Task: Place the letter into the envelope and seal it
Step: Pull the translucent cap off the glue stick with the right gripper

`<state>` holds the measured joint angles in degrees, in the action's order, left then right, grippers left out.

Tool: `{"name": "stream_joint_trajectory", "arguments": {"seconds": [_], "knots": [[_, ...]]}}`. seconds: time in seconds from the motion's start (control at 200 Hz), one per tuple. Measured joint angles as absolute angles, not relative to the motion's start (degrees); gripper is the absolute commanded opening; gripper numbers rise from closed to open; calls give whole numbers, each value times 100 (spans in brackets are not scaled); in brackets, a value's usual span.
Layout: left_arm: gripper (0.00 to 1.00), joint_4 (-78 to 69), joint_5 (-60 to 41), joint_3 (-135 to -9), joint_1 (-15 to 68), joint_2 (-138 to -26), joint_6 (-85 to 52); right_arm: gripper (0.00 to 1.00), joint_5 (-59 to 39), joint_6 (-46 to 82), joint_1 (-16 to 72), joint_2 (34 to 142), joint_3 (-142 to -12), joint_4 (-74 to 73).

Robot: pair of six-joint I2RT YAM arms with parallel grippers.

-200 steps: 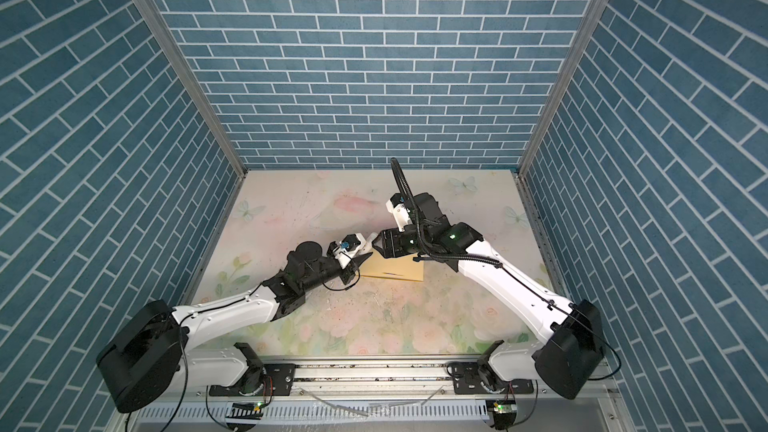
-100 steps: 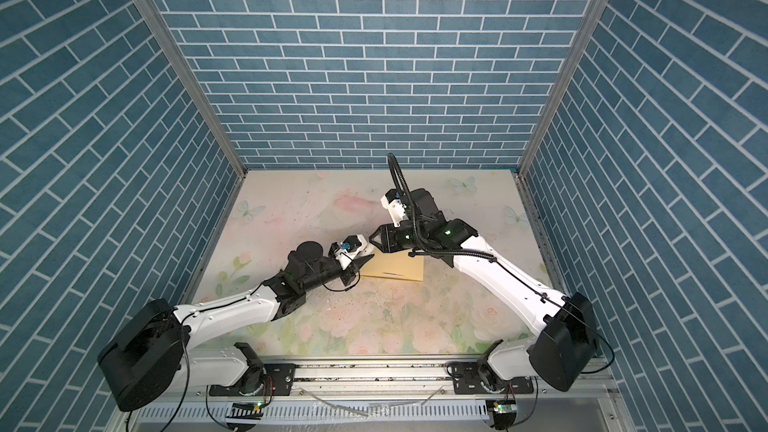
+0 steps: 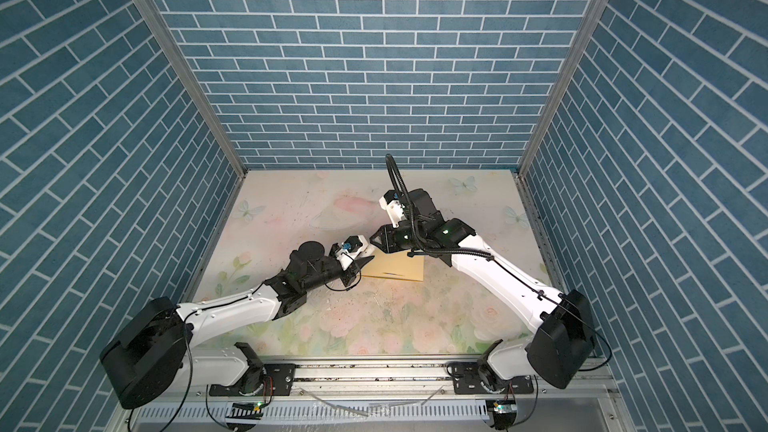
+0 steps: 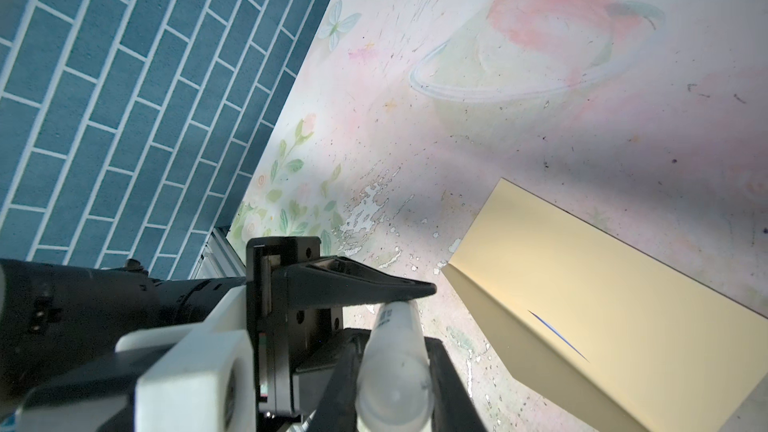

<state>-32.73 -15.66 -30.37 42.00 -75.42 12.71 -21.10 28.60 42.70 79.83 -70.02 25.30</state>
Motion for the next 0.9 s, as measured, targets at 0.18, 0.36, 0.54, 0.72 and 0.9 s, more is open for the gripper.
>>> {"name": "stream_joint_trajectory", "arguments": {"seconds": [0.18, 0.36, 0.54, 0.72, 0.9], "knots": [[0, -3299, -1577, -3065, 4209, -7588, 1271, 7, -2086, 2823, 4215, 7942, -7017, 2628], [0, -3330, -1599, -3122, 4230, -7653, 1271, 6, -2123, 2808, 4042, 7756, -7096, 2792], [0, -3267, -1597, -3122, 4230, -7765, 1271, 6, -2073, 2797, 3785, 7572, -7273, 2834], [0, -3242, -1599, -3122, 4241, -7765, 1260, 6, -1938, 2591, 3450, 7540, -7336, 2947], [0, -3242, -1616, -3120, 4246, -7745, 1201, 6, -1284, 2265, 2698, 8053, -7714, 3144]]}}
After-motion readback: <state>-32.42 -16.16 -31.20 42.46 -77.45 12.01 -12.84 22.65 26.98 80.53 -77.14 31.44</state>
